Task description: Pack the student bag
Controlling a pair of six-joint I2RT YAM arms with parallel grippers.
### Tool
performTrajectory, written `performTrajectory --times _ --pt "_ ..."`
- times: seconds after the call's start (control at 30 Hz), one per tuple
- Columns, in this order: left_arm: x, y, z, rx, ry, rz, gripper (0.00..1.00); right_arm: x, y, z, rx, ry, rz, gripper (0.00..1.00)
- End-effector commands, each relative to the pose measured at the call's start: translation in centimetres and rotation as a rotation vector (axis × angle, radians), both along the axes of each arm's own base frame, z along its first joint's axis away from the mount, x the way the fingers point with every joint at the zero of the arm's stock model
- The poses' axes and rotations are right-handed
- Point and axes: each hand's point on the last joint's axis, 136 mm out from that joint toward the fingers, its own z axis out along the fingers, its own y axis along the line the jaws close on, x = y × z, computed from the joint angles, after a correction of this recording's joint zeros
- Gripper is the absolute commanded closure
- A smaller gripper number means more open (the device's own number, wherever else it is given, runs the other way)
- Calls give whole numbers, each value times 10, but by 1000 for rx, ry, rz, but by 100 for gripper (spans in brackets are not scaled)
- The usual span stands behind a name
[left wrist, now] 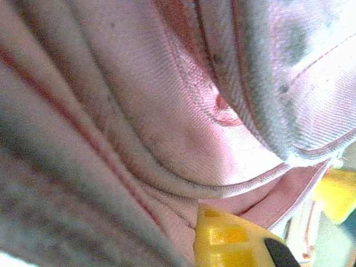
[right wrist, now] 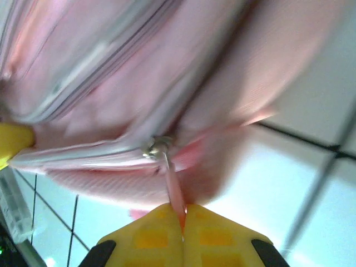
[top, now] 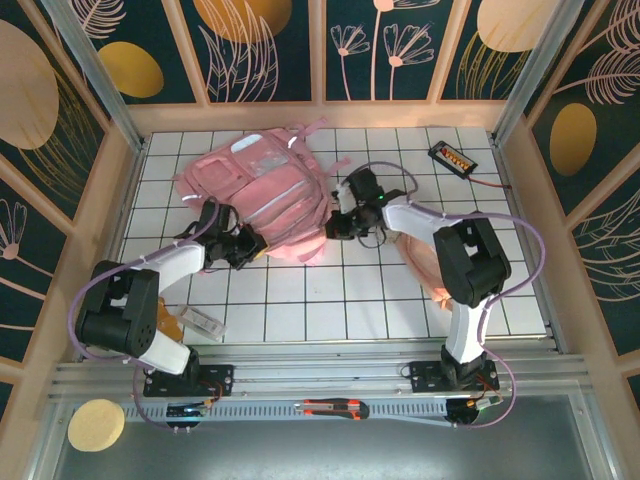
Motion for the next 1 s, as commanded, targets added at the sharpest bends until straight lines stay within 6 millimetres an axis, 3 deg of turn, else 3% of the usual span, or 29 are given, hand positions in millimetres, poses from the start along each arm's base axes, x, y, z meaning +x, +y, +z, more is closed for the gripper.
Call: performTrajectory --times 0.0,0.1,0.2,0.3,0.47,0.57,0.6,0.7,0.97 --pt "-22 22 -8 119 15 -103 100 36 -40 -19 -123 -25 -73 100" --pt "-26 35 -14 142 30 -91 100 56 -41 -19 -125 -43 -69 100" --pt "-16 57 -15 187 22 -59 100 54 -35 -10 -94 -52 -57 100" --pt "8 72 -5 211 -18 -35 100 31 -23 -3 -60 -44 -20 100" --pt "35 74 11 226 -59 -68 100 -12 14 14 60 -12 93 98" --pt "34 67 13 184 -63 -70 100 -27 38 28 100 -28 148 48" --pt "33 67 12 179 -60 -67 100 -32 46 30 89 -57 174 40" --pt "29 67 7 182 -53 -71 100 -32 53 24 55 -77 201 35" --pt "23 65 2 164 -44 -85 100 -2 60 18 -47 -152 269 30"
